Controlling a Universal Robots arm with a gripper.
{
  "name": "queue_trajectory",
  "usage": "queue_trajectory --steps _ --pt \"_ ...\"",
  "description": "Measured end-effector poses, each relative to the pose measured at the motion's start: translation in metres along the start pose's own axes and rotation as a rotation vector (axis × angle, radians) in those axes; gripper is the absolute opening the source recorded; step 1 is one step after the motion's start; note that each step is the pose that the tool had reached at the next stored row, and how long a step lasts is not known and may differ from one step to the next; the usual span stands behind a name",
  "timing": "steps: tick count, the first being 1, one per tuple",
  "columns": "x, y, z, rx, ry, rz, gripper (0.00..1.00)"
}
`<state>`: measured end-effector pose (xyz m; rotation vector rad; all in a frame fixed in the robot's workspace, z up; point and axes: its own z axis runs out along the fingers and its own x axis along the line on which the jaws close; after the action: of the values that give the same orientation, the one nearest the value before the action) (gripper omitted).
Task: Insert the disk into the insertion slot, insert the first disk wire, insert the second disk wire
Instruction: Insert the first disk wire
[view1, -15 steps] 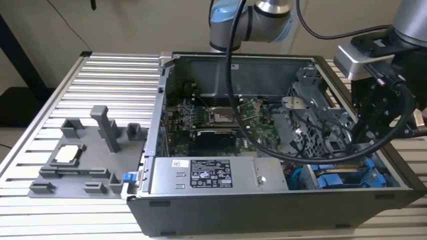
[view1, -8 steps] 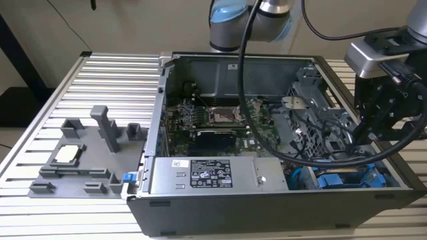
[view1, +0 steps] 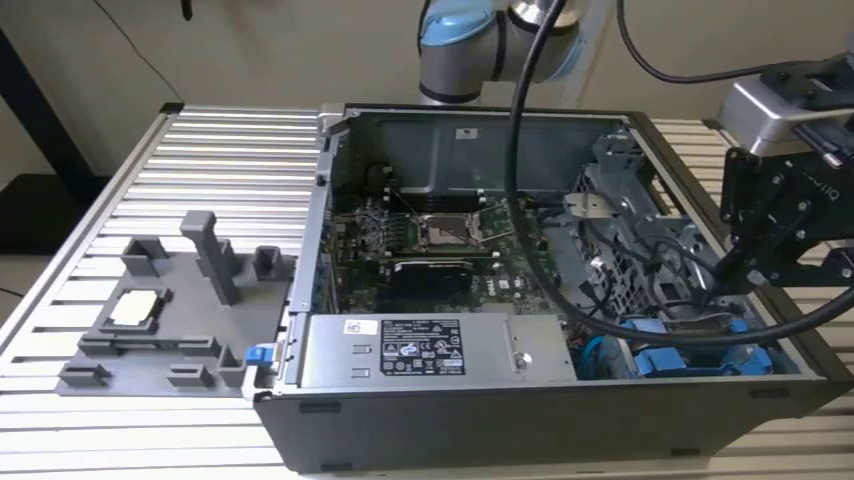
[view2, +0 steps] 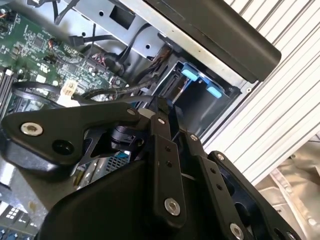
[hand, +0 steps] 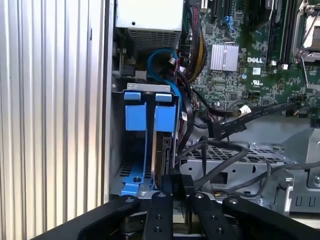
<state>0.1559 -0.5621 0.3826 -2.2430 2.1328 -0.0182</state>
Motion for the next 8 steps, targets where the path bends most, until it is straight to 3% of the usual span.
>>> queue_trajectory --steps 5,8 --pt "0.0010 -0.0071 0.0005 -0.0276 -0.0013 0.001 0.19" --pt "0.0012 -0.0099 0.0009 -0.0335 -0.0018 0.001 0.19"
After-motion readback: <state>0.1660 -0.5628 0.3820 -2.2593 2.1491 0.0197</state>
